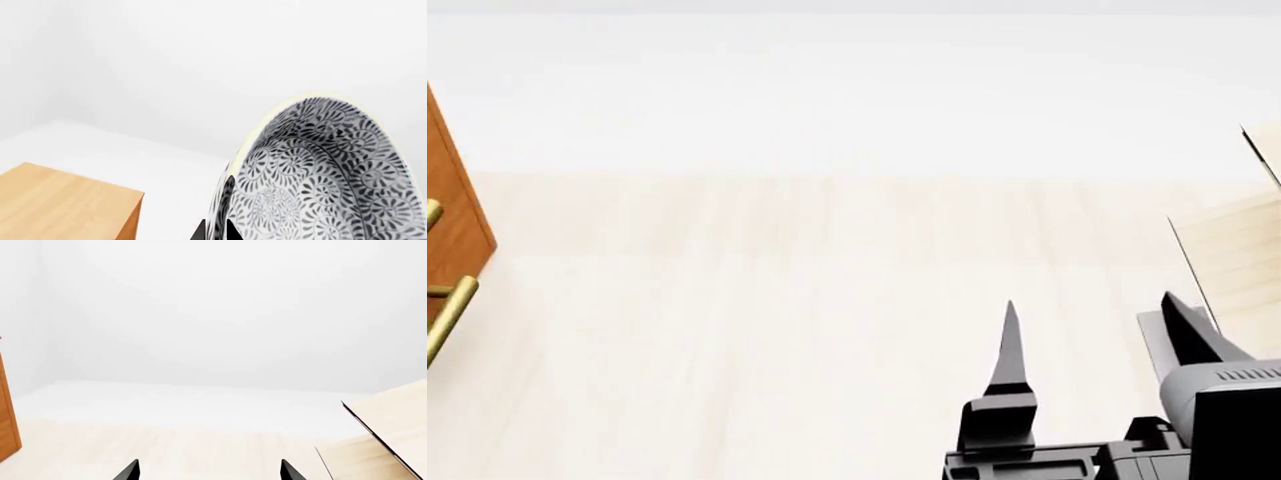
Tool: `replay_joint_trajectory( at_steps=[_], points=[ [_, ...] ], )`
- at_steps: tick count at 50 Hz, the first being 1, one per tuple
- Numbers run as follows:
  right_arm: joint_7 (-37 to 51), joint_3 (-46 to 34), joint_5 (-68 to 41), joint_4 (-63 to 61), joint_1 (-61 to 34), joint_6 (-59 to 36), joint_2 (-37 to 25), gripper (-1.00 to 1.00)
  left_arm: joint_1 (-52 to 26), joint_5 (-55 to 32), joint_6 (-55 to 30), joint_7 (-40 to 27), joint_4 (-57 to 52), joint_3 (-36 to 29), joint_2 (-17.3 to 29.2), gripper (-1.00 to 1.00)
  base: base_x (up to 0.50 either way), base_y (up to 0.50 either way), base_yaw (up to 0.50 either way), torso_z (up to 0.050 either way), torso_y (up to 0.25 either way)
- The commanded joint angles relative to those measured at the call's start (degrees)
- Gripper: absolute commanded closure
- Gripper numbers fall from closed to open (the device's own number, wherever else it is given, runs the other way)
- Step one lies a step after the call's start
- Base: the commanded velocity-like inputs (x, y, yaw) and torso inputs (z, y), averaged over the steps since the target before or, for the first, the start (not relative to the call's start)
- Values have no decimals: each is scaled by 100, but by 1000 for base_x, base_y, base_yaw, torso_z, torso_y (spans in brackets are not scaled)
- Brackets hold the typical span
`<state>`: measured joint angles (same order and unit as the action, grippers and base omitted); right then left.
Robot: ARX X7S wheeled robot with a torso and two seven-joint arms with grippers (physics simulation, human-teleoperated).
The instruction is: Close the top drawer of the cabinet and put the bowl on top of it.
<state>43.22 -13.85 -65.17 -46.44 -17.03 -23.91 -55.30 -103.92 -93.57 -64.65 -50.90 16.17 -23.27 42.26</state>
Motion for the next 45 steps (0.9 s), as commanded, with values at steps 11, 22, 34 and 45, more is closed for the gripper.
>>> replay_joint_trajectory(
  at_steps=[11,22,34,45],
  points=[
    [-110,-65,140,81,83,61,80,-100,-645,421,92,323,910,-11,182,100,0,0,0,0,1],
    [-118,-113,141,94,12,4,96,-100,-927,489,199,408,1335,102,357,100,0,0,0,0,0],
    [-107,-101,164,90,79,29,75,-100,-941,690,362,591,1642,102,549,100,0,0,0,0,0],
    [-145,-188,237,183,31,-9,160,-100,-1024,861,523,850,2149,100,650,100,0,0,0,0,1]
  ],
)
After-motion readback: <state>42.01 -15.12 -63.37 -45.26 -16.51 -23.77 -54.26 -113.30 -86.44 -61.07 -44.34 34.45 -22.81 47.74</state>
